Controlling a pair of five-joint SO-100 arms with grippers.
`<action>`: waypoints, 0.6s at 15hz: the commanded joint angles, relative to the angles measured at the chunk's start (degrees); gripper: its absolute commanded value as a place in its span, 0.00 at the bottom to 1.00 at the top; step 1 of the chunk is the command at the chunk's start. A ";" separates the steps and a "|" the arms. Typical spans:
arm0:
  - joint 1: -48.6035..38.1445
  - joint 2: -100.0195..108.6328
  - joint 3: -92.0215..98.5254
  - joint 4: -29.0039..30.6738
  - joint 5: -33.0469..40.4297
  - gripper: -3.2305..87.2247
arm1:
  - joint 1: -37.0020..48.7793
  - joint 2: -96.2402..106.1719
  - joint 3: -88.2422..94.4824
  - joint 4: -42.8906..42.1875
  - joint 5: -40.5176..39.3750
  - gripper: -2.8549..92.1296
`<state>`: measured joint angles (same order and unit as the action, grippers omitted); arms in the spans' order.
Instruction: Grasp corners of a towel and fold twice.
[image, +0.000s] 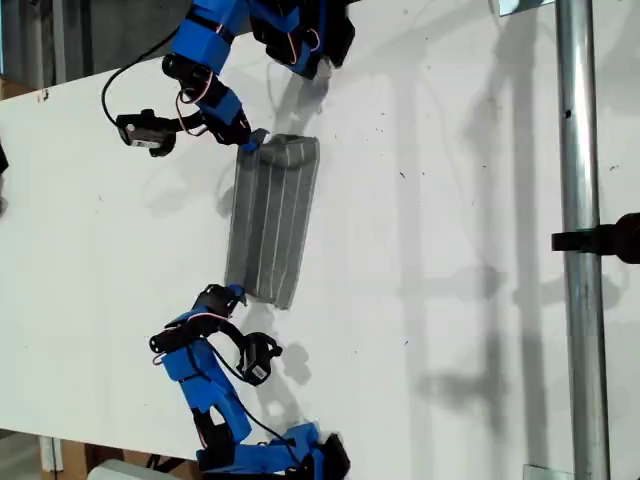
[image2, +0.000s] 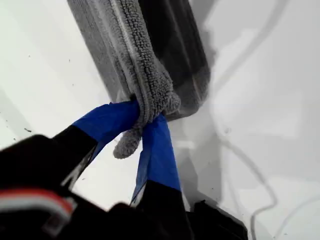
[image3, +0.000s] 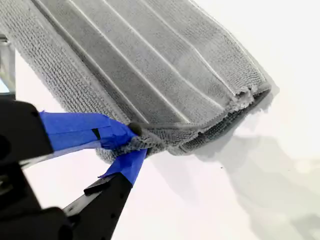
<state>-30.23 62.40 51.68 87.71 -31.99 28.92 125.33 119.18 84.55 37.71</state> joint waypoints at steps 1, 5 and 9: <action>2.29 -1.05 -0.70 3.16 -2.64 0.01 | -5.71 2.64 4.04 -0.53 6.24 0.03; 6.77 -4.39 0.44 5.98 -6.94 0.02 | -13.62 4.92 13.45 -6.15 14.68 0.03; 9.23 -4.39 4.66 7.47 -9.40 0.03 | -21.97 5.10 19.42 -10.11 24.08 0.03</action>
<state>-21.36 56.78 55.46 92.99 -40.52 9.23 129.20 137.37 75.41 59.33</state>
